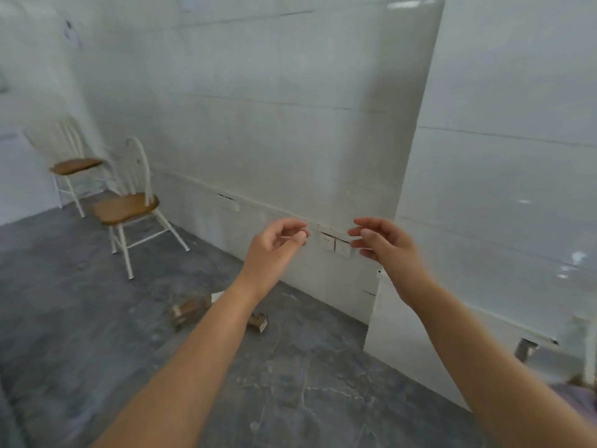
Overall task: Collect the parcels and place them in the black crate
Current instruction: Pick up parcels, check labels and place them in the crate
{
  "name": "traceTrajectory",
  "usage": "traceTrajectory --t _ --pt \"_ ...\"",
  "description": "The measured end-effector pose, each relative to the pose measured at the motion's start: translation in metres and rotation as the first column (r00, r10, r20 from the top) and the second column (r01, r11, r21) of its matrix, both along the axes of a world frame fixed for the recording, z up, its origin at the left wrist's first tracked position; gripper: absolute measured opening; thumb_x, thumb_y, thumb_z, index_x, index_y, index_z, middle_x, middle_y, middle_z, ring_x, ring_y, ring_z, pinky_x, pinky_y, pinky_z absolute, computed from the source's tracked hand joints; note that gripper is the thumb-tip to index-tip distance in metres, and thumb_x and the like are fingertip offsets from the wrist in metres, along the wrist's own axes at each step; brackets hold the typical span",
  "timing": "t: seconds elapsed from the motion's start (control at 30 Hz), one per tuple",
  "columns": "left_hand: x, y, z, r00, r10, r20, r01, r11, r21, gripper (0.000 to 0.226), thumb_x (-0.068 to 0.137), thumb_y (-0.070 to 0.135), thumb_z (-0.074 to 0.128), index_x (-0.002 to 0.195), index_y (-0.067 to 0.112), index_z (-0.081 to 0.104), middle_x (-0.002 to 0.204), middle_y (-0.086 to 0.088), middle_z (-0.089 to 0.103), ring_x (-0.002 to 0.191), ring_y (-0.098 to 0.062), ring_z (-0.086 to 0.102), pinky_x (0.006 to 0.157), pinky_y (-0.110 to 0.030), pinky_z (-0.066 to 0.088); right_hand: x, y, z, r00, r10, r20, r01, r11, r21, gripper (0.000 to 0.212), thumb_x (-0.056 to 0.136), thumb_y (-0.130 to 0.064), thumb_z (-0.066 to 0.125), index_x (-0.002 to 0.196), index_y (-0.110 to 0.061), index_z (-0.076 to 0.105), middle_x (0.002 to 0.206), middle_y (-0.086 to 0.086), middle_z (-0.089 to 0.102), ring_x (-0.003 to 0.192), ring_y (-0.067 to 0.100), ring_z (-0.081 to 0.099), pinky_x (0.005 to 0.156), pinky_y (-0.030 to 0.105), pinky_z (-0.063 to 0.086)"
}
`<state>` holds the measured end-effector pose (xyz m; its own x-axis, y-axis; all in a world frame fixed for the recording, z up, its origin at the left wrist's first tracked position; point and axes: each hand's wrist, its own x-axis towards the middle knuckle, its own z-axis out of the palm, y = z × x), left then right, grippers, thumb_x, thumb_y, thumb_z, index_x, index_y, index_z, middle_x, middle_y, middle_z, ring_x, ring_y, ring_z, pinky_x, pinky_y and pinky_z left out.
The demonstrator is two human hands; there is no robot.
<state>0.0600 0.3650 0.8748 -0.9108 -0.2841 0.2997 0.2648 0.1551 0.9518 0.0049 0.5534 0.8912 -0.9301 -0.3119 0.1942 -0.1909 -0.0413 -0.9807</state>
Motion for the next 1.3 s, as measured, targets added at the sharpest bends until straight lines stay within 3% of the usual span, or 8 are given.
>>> traceTrajectory --t 0.17,0.3,0.47,0.63,0.73,0.83,1.07,1.3 --pt "-0.011 -0.08 -0.022 0.993 0.111 0.044 -0.113 0.993 0.027 0.014 0.092 0.008 0.058 0.098 0.019 0.064 0.095 0.001 0.07 0.091 -0.015 0.065 0.083 -0.018 0.051 -0.032 -0.081 -0.013 0.997 0.072 0.034 -0.072 0.997 0.009 0.02 0.095 -0.004 0.046 0.1 -0.017 0.061 0.09 -0.003 0.067 0.074 0.006 0.064 0.074 0.02 0.048" --pt "-0.031 -0.127 -0.033 0.979 0.189 0.071 -0.192 0.981 0.032 0.013 0.092 0.008 0.057 0.103 0.013 0.064 0.095 0.0 0.07 0.089 -0.013 0.066 0.075 -0.013 0.051 -0.074 -0.134 -0.025 0.989 0.14 0.048 -0.142 0.989 0.037 0.023 0.095 -0.006 0.047 0.094 -0.023 0.063 0.089 -0.006 0.069 0.073 0.004 0.065 0.074 0.02 0.049" --pt "-0.076 -0.18 -0.039 0.942 0.325 0.079 -0.327 0.945 0.012 0.015 0.092 0.008 0.058 0.105 0.01 0.065 0.098 -0.005 0.07 0.09 -0.015 0.066 0.079 -0.017 0.052 -0.146 -0.208 -0.035 0.963 0.268 0.04 -0.269 0.962 0.039 0.023 0.095 -0.009 0.048 0.094 -0.026 0.063 0.089 -0.009 0.07 0.078 0.006 0.066 0.074 0.021 0.049" --pt "-0.131 -0.235 -0.029 0.878 0.473 0.073 -0.477 0.877 0.055 0.015 0.092 0.01 0.057 0.095 0.022 0.065 0.095 0.0 0.071 0.087 -0.01 0.067 0.075 -0.017 0.048 -0.221 -0.282 -0.027 0.914 0.405 0.02 -0.406 0.912 0.067 0.023 0.094 -0.007 0.049 0.092 -0.025 0.063 0.088 -0.006 0.069 0.07 -0.001 0.065 0.068 0.014 0.049" --pt "-0.157 -0.268 -0.034 0.832 0.553 0.047 -0.555 0.83 0.057 0.017 0.093 0.009 0.057 0.093 0.024 0.066 0.092 0.004 0.071 0.084 -0.006 0.068 0.073 -0.014 0.049 -0.26 -0.327 -0.028 0.881 0.473 0.008 -0.472 0.878 0.076 0.021 0.094 -0.007 0.049 0.093 -0.023 0.062 0.087 -0.007 0.069 0.074 0.003 0.065 0.073 0.018 0.049" --pt "-0.175 -0.296 -0.048 0.804 0.583 0.117 -0.593 0.801 0.087 0.018 0.093 0.008 0.056 0.093 0.023 0.065 0.091 0.003 0.071 0.081 -0.005 0.067 0.07 -0.012 0.049 -0.284 -0.37 -0.039 0.864 0.499 0.073 -0.504 0.86 0.083 0.018 0.095 -0.006 0.047 0.1 -0.016 0.061 0.089 -0.005 0.067 0.079 0.01 0.062 0.076 0.023 0.048" --pt "-0.234 -0.426 -0.093 0.763 0.617 0.193 -0.64 0.762 0.096 0.019 0.093 0.009 0.057 0.092 0.026 0.065 0.093 0.005 0.071 0.085 -0.006 0.066 0.067 -0.008 0.048 -0.353 -0.499 -0.087 0.826 0.545 0.143 -0.562 0.818 0.128 0.019 0.095 -0.002 0.046 0.106 -0.008 0.059 0.086 -0.006 0.065 0.075 0.007 0.059 0.069 0.014 0.047" --pt "-0.321 -0.562 -0.147 0.772 0.565 0.291 -0.608 0.791 0.077 0.016 0.092 0.014 0.059 0.095 0.029 0.064 0.102 0.0 0.069 0.099 -0.016 0.063 0.084 -0.023 0.049 -0.44 -0.629 -0.137 0.841 0.525 0.133 -0.542 0.812 0.216 0.025 0.092 -0.006 0.052 0.09 -0.028 0.062 0.086 -0.01 0.068 0.072 -0.003 0.064 0.068 0.009 0.049"
